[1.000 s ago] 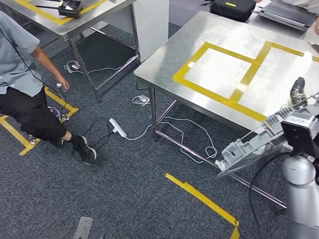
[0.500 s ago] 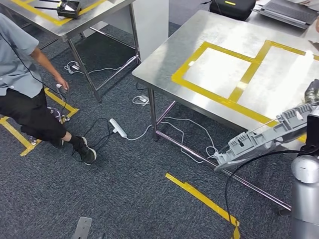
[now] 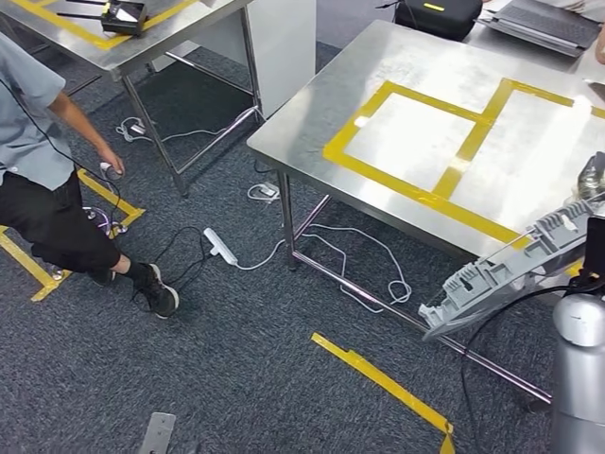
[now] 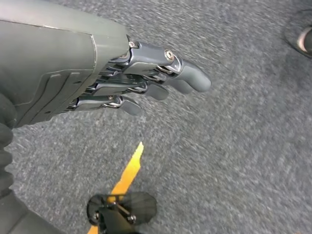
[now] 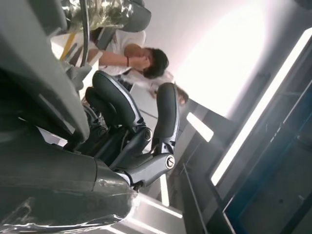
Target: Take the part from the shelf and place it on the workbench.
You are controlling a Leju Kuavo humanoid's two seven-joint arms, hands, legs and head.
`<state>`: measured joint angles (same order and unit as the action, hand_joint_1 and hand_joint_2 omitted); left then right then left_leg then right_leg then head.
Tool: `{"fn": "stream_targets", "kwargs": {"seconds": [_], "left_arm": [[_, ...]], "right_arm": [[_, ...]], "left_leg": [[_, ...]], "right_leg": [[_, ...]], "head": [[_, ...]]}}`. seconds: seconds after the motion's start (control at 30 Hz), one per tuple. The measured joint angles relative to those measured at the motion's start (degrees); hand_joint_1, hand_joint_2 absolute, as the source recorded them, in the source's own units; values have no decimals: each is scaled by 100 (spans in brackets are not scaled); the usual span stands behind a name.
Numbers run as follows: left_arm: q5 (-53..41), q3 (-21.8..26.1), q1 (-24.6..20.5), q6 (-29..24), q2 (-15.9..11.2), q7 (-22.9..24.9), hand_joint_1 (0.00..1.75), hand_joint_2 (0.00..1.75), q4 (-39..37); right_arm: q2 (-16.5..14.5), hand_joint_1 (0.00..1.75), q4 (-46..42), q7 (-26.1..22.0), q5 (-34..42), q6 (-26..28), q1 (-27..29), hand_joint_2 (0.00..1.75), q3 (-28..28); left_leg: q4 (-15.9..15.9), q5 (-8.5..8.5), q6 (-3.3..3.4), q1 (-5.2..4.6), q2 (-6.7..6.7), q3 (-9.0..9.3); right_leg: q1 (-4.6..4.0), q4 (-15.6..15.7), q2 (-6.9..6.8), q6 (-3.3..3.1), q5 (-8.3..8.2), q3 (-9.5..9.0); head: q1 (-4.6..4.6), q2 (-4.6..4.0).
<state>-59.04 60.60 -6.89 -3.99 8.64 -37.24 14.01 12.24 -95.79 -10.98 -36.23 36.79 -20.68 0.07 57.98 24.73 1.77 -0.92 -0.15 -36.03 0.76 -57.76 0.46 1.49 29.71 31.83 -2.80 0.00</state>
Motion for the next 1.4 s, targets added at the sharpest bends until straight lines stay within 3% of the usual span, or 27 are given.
{"fn": "stream_targets", "kwargs": {"seconds": [0.07, 0.17, 0.2, 0.23, 0.27, 0.33, 0.4, 0.5, 0.57, 0.67, 0.73, 0.77, 0.8, 0.87, 0.9, 0.97, 1.07, 1.1, 1.2, 1.23, 1.27, 1.3, 1.37, 1.4], "left_arm": [[3, -1, -1, 1, 1, -1, 0, 175, 0], [7, -1, -6, 2, 3, -2, 0, 175, 0], [6, -2, -2, 3, 6, -2, 0, 175, 0], [6, -2, 2, 3, 10, -2, 0, 175, 0], [5, -2, 5, 3, 15, -2, 0, 175, 0], [3, -2, 7, 3, 23, -2, 0, 175, 0], [2, -2, 5, 3, 19, -2, 0, 175, -1], [4, -1, 20, -26, 13, 16, 0, 175, -2], [6, 0, 23, -87, 13, 54, 0, 175, -2], [4, -1, 25, -143, 18, 102, 0, 175, -3], [-1, 0, 33, -183, 28, 134, 0, 175, -4], [-2, 1, 34, -203, 32, 149, 0, 175, -4], [-7, 1, 33, -217, 33, 160, 0, 175, -4], [-14, -1, 30, -223, 19, 170, 0, 175, -3], [-18, -1, 29, -223, 8, 172, 0, 175, -3], [-18, -2, 27, -223, -5, 169, 0, 175, -4], [-18, -2, 21, -223, 1, 168, 0, 175, -4], [-18, -1, 22, -223, 2, 168, 0, 175, -4], [-18, 1, 28, -222, 7, 168, 0, 175, -4], [-19, 1, 29, -221, 13, 168, 0, 175, -4], [-19, 1, 29, -220, 20, 168, 0, 175, -4], [-20, 0, 28, -220, 25, 168, 0, 175, -4], [-20, -1, 27, -220, 27, 168, 0, 175, -4], [-20, -1, 27, -220, 25, 168, 0, 175, -4]], "right_arm": [[25, 175, -3, -51, 54, -22, -4, 175, -14], [66, 175, -4, -97, 134, -75, 12, 175, -52], [73, 175, -3, -108, 155, -91, 36, 175, -67], [79, 175, -3, -116, 171, -103, 57, 175, -80], [84, 175, -4, -124, 179, -112, 70, 175, -92], [92, 175, -5, -132, 195, -123, 73, 175, -107], [100, 175, -6, -136, 214, -134, 59, 175, -116], [105, 175, -10, -134, 238, -142, 80, 175, -134], [105, 175, -17, -137, 242, -139, 101, 175, -140], [105, 175, -22, -143, 239, -138, 114, 175, -143], [105, 175, -22, -145, 250, -137, 140, 175, -148], [105, 175, -23, -147, 261, -134, 155, 175, -156], [105, 175, -27, -150, 280, -132, 167, 175, -171], [105, 175, -43, -170, 347, -127, 179, 175, -220], [105, 175, -52, -186, 395, -124, 183, 175, -249], [109, 175, -77, -220, 507, -116, 199, 175, -322], [161, 175, -166, -246, 643, -122, 196, 175, -468], [184, 175, -191, -250, 676, -130, 172, 175, -519], [226, 175, -220, -252, 743, -169, 136, 175, -633], [233, 175, -223, -250, 753, -182, 141, 175, -658], [239, 175, -226, -249, 757, -191, 140, 175, -681], [250, 175, -231, -249, 759, -198, 130, 175, -698], [274, 175, -248, -249, 761, -207, 91, 175, -713], [284, 175, -257, -249, 761, -211, 67, 175, -715]], "left_leg": [[-96, -10, 12, 33, 1, 58], [-129, 4, 43, 40, 2, 97], [-126, 18, 48, 40, 2, 105], [-124, 36, 48, 41, 2, 120], [-121, 59, 37, 46, 3, 148], [-112, 123, -10, 55, 3, 228], [-59, 181, -72, 35, 5, 260], [-2, 222, -127, 16, 32, 237], [160, 351, -180, 28, 41, 184], [1131, 808, -250, 56, 37, -277], [1606, 900, -236, 63, 35, -554], [1556, 786, -206, 58, 31, -560], [1309, 585, -158, 46, 16, -470], [584, 182, -11, 1, -74, -162], [303, 88, 52, -23, -119, -35], [90, 96, 113, -48, -152, 66], [-78, 62, 90, -22, -94, 128], [-130, 42, 83, -4, -67, 152], [-158, 44, 93, 11, 14, 178], [-154, 53, 93, 12, 46, 182], [-147, 63, 88, 14, 76, 188], [-135, 79, 74, 20, 105, 196], [-84, 125, 20, 17, 155, 207], [-43, 150, -9, 4, 177, 201]], "right_leg": [[-4, -165, -9, 37, 130, 87], [-5, -1181, -9, 66, 539, 644], [-2, -1478, -10, 82, 585, 844], [5, -1586, -13, 103, 520, 960], [17, -1464, -21, 124, 339, 961], [50, -771, -87, 179, -142, 695], [54, -205, -149, 170, -343, 413], [41, -100, -114, 45, -285, 343], [54, -97, -77, -15, -275, 324], [49, -95, -30, -78, -255, 295], [31, -95, 18, -90, -247, 286], [20, -95, 46, -93, -245, 279], [9, -94, 75, -95, -243, 271], [-6, -93, 126, -89, -237, 263], [-5, -93, 147, -80, -234, 269], [6, -86, 177, -41, -236, 290], [9, -149, 163, 34, -161, 347], [3, -322, 132, 50, -42, 429], [8, -1290, 45, 105, 425, 874], [16, -1478, 30, 134, 456, 966], [29, -1468, 12, 164, 382, 962], [46, -1248, -20, 194, 215, 852], [60, -529, -171, 247, -121, 478], [55, -258, -238, 230, -199, 329]], "head": [[20, 0], [42, 0], [41, 0], [40, 0], [41, 0], [42, 0], [54, 0], [19, 0], [2, 0], [-7, 0], [-7, 0], [-6, 0], [-7, 0], [-2, 0], [-4, 0], [-8, 0], [2, 0], [17, 0], [40, 0], [39, 0], [39, 0], [40, 0], [48, 0], [50, 0]]}}
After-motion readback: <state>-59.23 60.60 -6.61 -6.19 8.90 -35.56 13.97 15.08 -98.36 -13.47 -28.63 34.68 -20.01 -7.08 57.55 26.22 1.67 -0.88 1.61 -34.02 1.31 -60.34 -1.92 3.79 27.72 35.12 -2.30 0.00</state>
